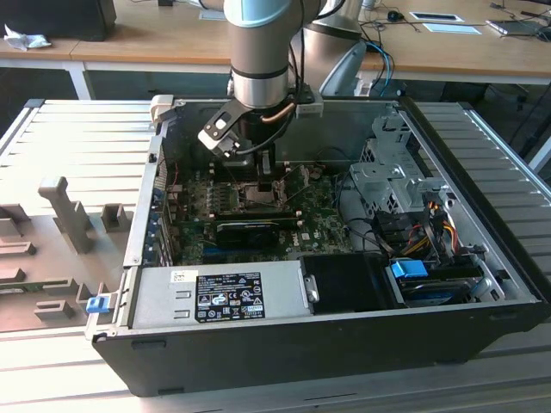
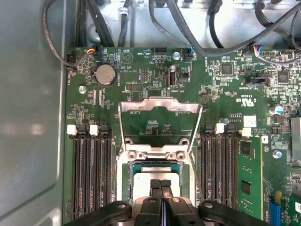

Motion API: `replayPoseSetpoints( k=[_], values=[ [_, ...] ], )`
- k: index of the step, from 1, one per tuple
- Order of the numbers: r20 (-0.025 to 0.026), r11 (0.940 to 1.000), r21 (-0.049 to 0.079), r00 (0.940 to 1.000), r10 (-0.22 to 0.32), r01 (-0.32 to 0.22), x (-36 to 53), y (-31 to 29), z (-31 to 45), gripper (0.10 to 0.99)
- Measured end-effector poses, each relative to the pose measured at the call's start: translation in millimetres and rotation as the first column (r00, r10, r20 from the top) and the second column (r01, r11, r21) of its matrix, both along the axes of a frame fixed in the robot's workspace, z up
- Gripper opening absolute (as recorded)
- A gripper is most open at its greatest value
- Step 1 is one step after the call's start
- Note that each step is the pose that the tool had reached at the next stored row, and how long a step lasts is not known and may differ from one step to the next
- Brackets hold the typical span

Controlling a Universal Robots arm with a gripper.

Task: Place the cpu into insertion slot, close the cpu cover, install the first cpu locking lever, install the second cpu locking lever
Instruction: 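Close the cpu cover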

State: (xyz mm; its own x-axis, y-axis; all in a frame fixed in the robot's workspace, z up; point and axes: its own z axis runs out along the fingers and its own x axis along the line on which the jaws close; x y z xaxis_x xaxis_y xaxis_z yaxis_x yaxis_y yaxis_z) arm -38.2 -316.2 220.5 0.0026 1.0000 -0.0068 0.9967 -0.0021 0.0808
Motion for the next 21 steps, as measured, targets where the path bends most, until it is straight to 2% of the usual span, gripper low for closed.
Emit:
replayPoseSetpoints(
  k=[2,4,5,6,8,9,13,18,19,21],
  values=[
    [-0.0001,1.0,0.0,1.0,0.0,0.0,0.4,-0.1,0.6,0.106],
    [0.0001,1.0,0.001,1.0,0.0,0.0,0.5,0.0,6.6,0.106],
    [0.0,1.0,0.001,1.0,0.0,0.0,0.5,0.0,12.6,0.106],
    [0.0003,1.0,0.001,1.0,0.0,0.0,0.5,0.6,30.8,0.106],
    [0.0006,1.0,0.001,1.0,0.0,0.0,0.5,0.9,48.5,0.106],
    [0.0008,1.0,0.001,1.0,0.0,0.0,2.0,0.9,51.5,0.106],
    [0.0003,1.0,0.001,1.0,0.0,0.0,22.1,0.9,51.6,0.106],
    [0.0002,1.0,0.001,1.0,0.0,0.0,37.5,1.0,51.1,0.106],
    [-0.0019,1.0,0.001,1.0,0.0,0.0,47.6,0.9,49.8,0.106],
    [-0.0038,1.0,0.001,1.0,0.0,0.0,55.8,0.9,48.1,0.106]
  ],
)
